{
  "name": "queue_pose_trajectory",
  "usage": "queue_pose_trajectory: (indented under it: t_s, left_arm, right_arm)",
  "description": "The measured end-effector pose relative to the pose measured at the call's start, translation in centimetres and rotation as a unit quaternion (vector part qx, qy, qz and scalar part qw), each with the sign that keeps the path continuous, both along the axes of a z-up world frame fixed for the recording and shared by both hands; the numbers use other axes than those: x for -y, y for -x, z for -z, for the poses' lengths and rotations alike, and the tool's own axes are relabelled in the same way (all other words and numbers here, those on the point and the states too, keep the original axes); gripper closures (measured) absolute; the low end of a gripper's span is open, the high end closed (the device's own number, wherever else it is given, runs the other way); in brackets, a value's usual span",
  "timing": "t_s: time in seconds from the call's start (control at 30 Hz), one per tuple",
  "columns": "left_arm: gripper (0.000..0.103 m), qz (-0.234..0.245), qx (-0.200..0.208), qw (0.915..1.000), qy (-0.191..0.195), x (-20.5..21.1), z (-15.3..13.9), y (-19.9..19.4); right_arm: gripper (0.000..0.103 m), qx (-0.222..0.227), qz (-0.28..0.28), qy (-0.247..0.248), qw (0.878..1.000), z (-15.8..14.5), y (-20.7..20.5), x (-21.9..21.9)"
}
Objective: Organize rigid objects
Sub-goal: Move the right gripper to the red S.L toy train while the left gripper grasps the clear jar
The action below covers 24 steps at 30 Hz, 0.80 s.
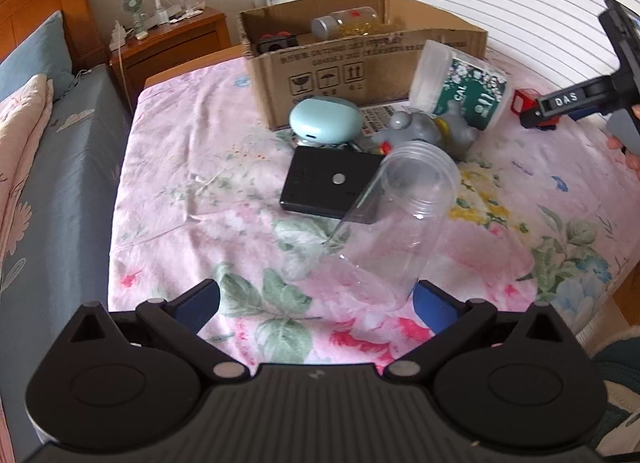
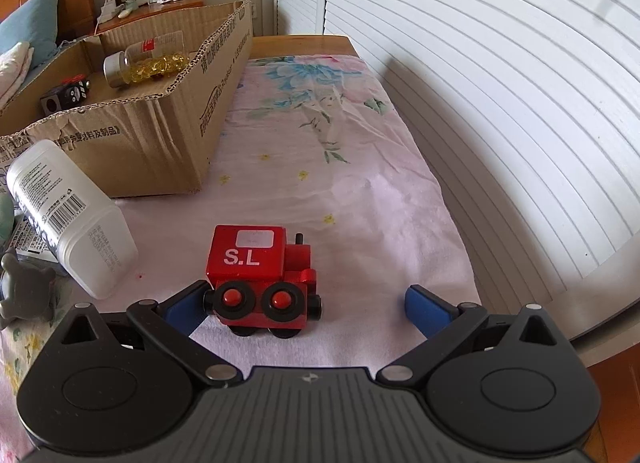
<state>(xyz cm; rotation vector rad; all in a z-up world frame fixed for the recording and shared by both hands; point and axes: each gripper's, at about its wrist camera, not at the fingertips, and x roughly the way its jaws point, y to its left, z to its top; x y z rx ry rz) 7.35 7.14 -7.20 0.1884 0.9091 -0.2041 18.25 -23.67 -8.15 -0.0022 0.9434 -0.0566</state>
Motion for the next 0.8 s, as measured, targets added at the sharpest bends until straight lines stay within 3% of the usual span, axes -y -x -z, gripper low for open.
queue_pose_trajectory:
  t_s: [0.23,0.43,0.8]
  left_arm:
    - [0.001,-0.067,0.008,0.9977,0.011,-1.4,-0.2,-1.6]
    - [0.001,-0.003,0.013,0.9979,0.063,0.4,-1.1,-0.6]
    - [0.001,0.022,0.025,0.9985,0.045,3.9,-0.5,-1.4]
  right_arm:
    - [0.0,0.0,-0.001,0.0,1.0,0.0,0.1,0.0]
    - [0.0,0.009,-0.002,0.0,1.0,0.1,0.4,0.0]
    - [0.0,0.023,-0.035,0.0,0.999,0.1,1.4,-0.2]
